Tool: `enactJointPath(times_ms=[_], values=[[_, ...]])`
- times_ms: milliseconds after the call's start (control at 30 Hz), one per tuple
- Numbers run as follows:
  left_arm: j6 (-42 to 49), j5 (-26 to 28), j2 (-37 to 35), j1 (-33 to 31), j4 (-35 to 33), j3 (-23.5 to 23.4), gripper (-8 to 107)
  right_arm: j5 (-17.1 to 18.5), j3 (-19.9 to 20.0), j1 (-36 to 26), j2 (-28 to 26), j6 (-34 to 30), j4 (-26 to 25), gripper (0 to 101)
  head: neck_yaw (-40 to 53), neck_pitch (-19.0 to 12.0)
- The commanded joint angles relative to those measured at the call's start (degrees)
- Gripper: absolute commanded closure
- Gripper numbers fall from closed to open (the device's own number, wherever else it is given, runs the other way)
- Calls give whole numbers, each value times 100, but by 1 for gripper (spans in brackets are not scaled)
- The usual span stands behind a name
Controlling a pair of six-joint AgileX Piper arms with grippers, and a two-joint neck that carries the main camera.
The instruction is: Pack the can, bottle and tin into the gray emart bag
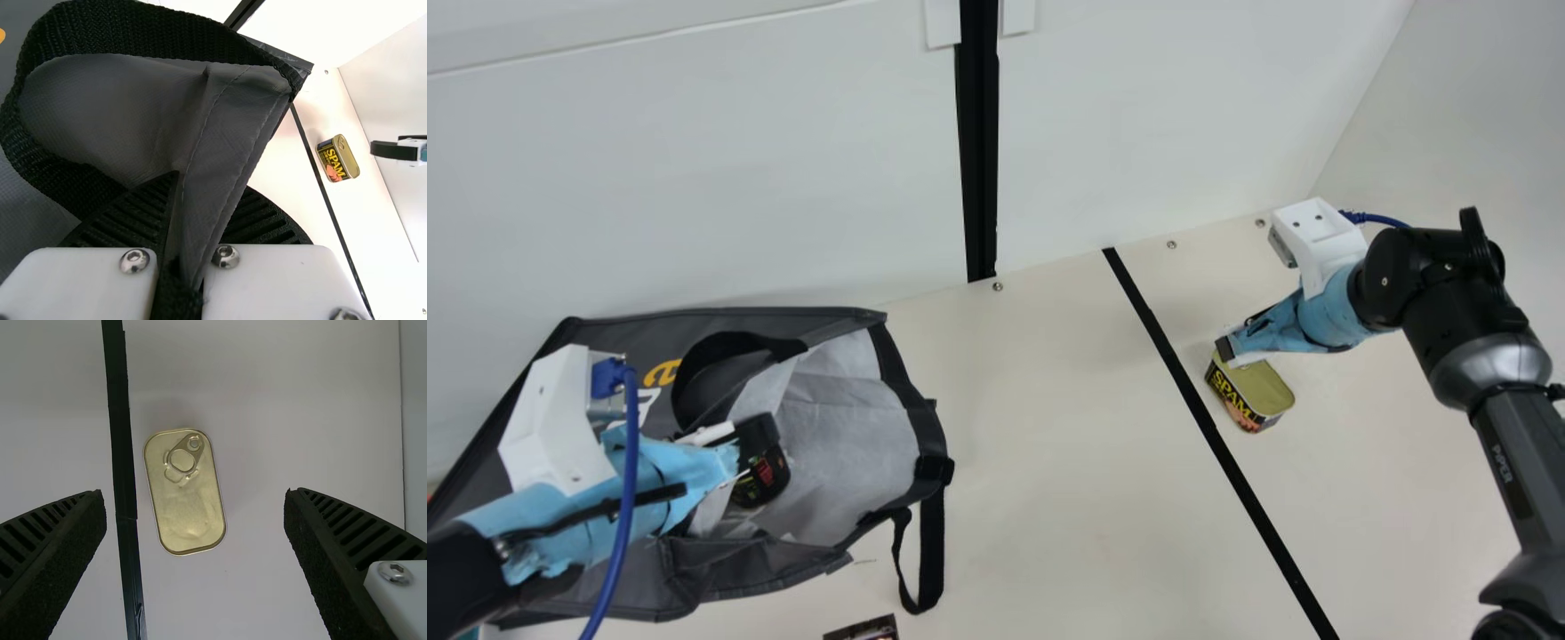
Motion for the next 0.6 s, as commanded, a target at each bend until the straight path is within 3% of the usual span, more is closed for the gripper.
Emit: enactJointPath(times_ms=[0,567], values=[[0,0,0,0,0,0,89,-29,21,-3,45,6,-24,10,-5,-130],[0,0,0,0,0,0,89,-227,189,-4,494,-43,-115,10,-5,-130]])
